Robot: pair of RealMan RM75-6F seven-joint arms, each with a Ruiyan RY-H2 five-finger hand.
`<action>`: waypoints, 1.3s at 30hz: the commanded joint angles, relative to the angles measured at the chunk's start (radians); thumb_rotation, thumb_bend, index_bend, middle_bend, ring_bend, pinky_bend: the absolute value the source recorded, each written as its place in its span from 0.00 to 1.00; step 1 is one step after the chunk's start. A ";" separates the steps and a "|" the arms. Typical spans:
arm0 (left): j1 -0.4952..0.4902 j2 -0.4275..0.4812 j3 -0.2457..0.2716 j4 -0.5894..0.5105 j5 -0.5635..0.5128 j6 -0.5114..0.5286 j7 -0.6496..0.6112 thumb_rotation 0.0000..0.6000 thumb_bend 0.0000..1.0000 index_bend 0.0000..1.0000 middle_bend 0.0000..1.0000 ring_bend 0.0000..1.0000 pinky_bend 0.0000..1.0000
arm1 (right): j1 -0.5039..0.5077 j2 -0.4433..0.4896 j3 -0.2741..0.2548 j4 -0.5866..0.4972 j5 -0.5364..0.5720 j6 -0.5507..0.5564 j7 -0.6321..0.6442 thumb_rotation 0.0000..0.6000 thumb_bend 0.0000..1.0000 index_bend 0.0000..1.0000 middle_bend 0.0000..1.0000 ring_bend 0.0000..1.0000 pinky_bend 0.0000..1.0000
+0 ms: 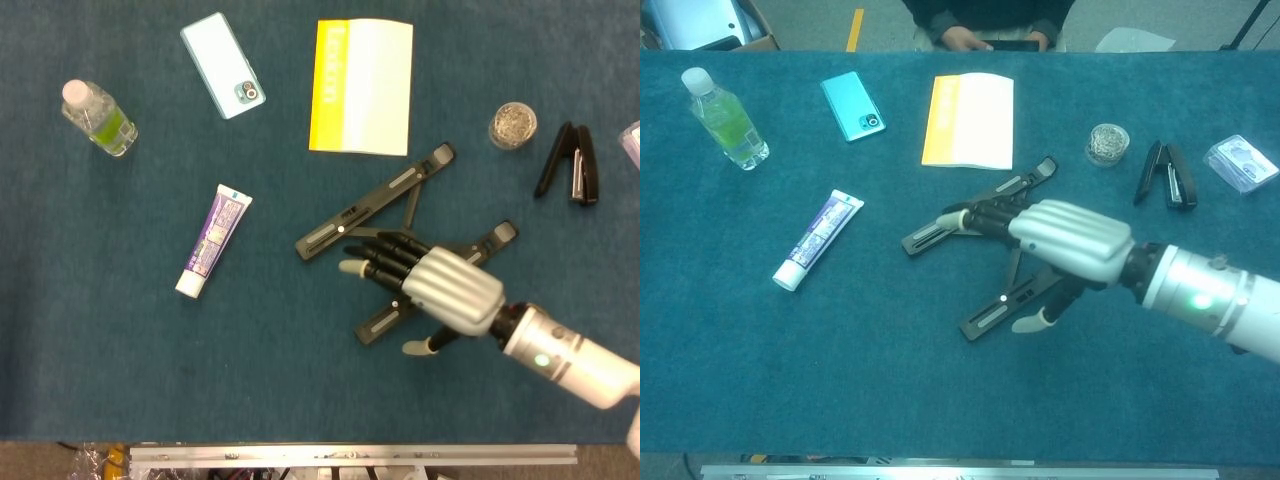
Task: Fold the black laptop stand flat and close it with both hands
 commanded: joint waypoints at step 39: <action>0.030 0.009 -0.005 0.082 -0.017 0.001 -0.098 1.00 0.32 0.09 0.14 0.09 0.14 | 0.137 -0.461 0.165 0.424 0.179 -0.118 -0.258 1.00 0.00 0.00 0.00 0.00 0.04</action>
